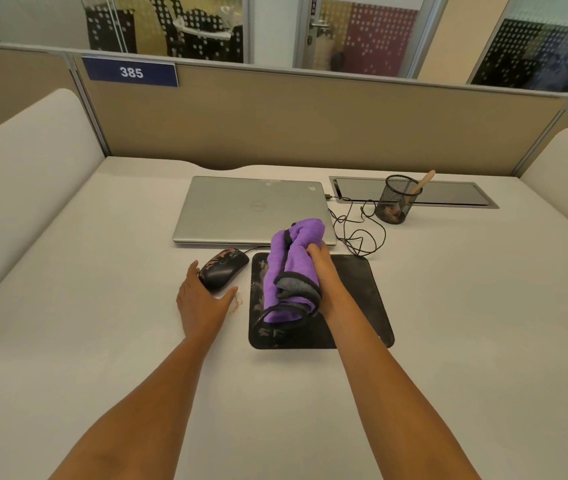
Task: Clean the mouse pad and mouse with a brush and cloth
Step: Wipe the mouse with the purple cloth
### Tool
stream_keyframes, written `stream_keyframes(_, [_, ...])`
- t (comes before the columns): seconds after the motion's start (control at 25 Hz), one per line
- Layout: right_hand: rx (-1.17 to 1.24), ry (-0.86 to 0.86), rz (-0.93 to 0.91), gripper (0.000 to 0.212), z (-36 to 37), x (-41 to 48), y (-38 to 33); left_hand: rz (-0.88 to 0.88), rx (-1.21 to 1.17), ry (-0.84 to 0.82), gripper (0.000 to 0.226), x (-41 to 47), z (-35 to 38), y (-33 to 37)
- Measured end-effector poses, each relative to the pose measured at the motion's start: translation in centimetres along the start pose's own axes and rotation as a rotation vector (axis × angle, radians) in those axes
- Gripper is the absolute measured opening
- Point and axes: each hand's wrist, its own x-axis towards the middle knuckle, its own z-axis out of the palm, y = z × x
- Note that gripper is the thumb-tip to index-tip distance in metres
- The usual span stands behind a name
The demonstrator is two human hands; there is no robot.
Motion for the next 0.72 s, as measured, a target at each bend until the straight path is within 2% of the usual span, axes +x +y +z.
stream_keyframes(0.04, [-0.13, -0.025, -0.136, 0.041, 0.5, -1.0, -0.3, 0.001, -0.013, -0.003, 0.089, 0.1, 0.0, 0.1])
stream_keyframes(0.08, [-0.102, -0.123, -0.079, 0.04, 0.6, 0.3, 0.4, 0.004, -0.023, -0.006, 0.088, 0.2, -0.1, 0.1])
stream_keyframes(0.2, [-0.082, -0.173, -0.069, 0.045, 1.6, 0.7, -0.1, 0.009, -0.049, -0.015, 0.085, 0.6, 0.0, 0.2])
stream_keyframes(0.44, [-0.393, -0.131, -0.173, 0.043, 3.4, 1.8, -0.4, 0.018, -0.154, -0.036, 0.08, 1.2, -0.1, 0.2])
stream_keyframes(0.6, [-0.728, -0.066, -0.393, 0.044, 5.2, 1.7, -0.2, 0.094, -0.201, -0.019, 0.081, 1.1, -0.4, 0.4])
stream_keyframes(0.72, [-0.843, -0.056, -0.452, 0.045, 6.2, 1.8, -0.3, 0.148, -0.206, -0.008, 0.08, 1.0, -0.7, 0.6])
